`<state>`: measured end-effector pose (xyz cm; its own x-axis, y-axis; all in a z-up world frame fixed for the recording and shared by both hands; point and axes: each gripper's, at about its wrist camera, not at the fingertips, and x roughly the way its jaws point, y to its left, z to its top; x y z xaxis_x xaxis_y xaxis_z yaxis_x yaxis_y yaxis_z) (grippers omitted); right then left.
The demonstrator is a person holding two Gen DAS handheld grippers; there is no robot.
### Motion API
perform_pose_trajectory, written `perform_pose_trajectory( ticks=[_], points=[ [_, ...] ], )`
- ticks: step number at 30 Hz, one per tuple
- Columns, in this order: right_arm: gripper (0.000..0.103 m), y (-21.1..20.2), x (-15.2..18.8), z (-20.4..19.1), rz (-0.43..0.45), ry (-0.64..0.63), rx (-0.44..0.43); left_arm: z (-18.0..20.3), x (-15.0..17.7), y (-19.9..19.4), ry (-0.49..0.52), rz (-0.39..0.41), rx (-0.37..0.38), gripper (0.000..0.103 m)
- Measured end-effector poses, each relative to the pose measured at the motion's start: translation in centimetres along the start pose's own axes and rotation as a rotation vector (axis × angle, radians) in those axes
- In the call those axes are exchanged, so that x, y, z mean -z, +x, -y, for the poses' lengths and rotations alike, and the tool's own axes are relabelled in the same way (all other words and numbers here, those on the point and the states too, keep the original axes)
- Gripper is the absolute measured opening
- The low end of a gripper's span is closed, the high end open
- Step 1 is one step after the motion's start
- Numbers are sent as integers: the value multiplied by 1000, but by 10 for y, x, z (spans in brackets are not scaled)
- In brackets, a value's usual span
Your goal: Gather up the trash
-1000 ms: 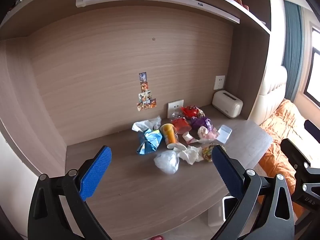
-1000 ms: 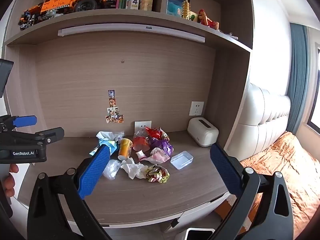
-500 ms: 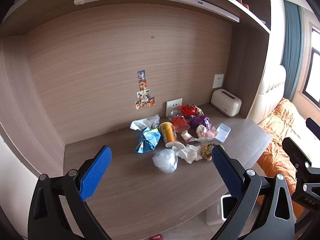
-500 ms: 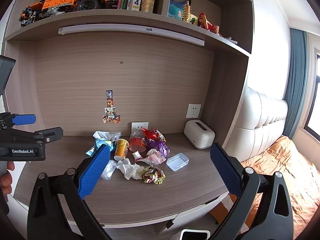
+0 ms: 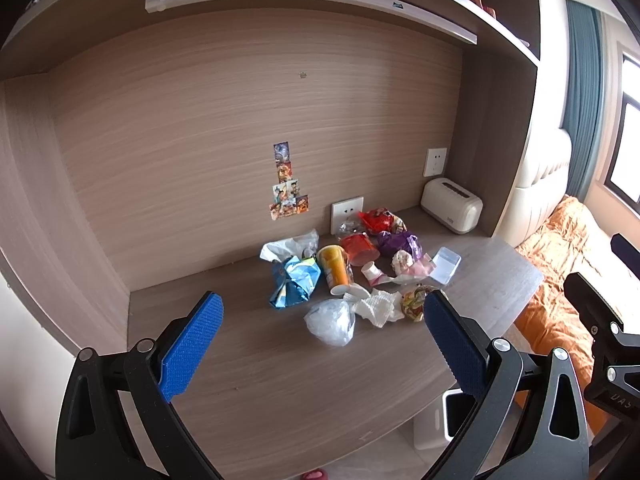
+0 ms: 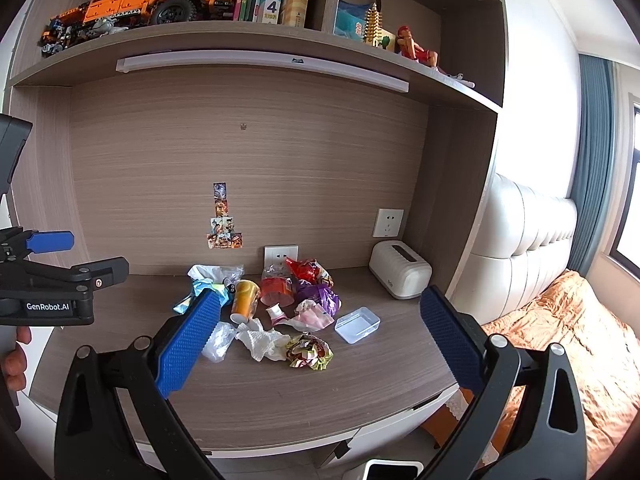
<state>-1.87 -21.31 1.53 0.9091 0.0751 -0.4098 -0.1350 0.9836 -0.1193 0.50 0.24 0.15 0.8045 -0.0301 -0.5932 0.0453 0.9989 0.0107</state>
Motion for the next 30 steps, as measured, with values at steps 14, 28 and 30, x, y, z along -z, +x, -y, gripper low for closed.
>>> perform_pose_trajectory(
  ticks=[14,28,30],
  points=[
    [100,4,-1,1,-9,1,-9,-1,2,5,-6,-7,4,99],
    [100,5,0,1,-7,-2,-9,2,0,8,-9,-11,6,99],
    [100,6,0,2,-6,-3,-10,2,1,8,-7,-10,7,99]
  ],
)
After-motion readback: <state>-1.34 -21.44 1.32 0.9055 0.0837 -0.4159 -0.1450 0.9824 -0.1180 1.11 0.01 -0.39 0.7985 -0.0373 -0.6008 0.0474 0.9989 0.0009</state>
